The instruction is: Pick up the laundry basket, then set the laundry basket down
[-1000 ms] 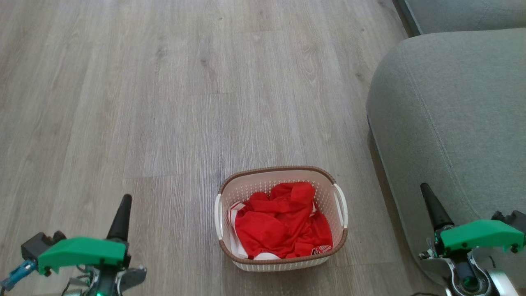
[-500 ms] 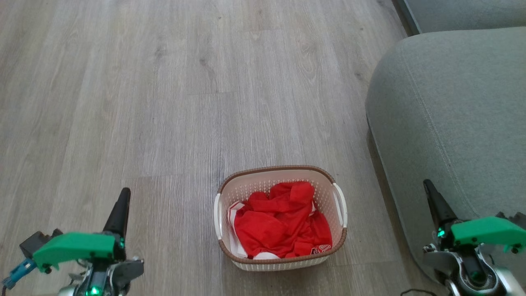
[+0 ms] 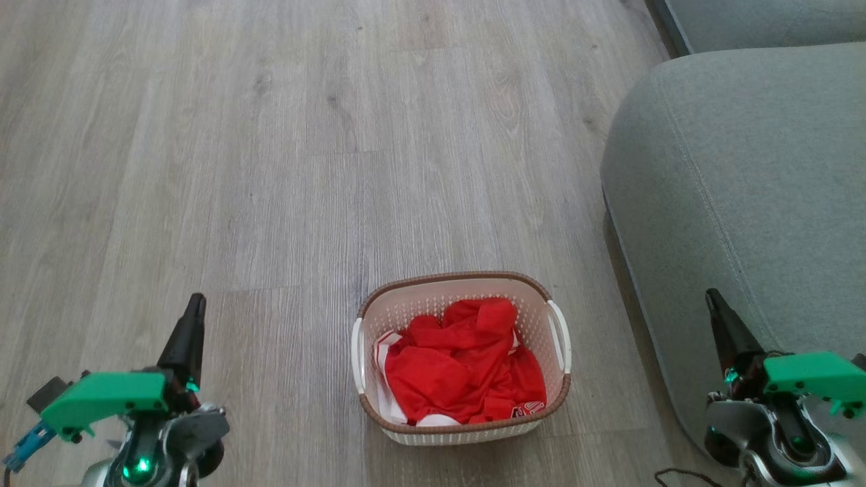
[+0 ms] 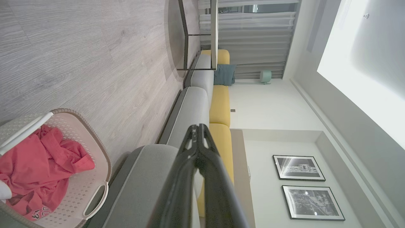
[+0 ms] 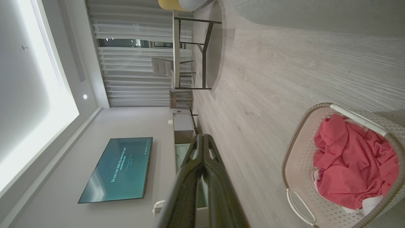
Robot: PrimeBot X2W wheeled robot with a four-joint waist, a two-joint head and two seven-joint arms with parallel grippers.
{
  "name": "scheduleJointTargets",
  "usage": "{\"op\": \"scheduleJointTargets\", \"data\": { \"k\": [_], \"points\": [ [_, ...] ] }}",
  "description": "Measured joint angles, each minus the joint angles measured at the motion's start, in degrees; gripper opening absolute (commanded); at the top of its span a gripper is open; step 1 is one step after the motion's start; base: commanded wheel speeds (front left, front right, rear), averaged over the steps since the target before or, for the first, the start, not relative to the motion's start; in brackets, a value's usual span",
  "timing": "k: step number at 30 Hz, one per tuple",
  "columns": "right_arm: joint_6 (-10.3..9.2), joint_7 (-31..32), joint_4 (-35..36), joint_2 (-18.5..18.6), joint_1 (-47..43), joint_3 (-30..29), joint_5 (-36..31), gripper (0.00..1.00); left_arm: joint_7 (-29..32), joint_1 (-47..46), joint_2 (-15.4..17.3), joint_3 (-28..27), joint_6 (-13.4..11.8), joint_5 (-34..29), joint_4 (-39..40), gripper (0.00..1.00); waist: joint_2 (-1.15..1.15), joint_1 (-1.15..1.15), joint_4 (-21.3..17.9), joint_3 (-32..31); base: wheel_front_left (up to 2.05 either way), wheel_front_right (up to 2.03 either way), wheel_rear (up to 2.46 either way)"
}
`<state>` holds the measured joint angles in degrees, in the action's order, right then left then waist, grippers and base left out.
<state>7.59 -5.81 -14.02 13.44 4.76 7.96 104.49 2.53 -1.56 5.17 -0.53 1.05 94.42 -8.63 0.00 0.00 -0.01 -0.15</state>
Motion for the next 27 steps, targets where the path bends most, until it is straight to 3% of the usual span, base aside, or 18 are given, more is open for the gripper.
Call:
{"op": "scheduleJointTargets", "data": {
  "k": [27],
  "points": [
    [-0.01, -3.2, 0.7, 3.2, 0.1, 4.1, 4.5, 0.0, 0.4, -0.1, 0.0, -0.2, 0.0, 1.1, -0.2, 0.0, 0.0, 0.0, 0.0, 0.0, 0.0, 0.0, 0.0]
  ]
}}
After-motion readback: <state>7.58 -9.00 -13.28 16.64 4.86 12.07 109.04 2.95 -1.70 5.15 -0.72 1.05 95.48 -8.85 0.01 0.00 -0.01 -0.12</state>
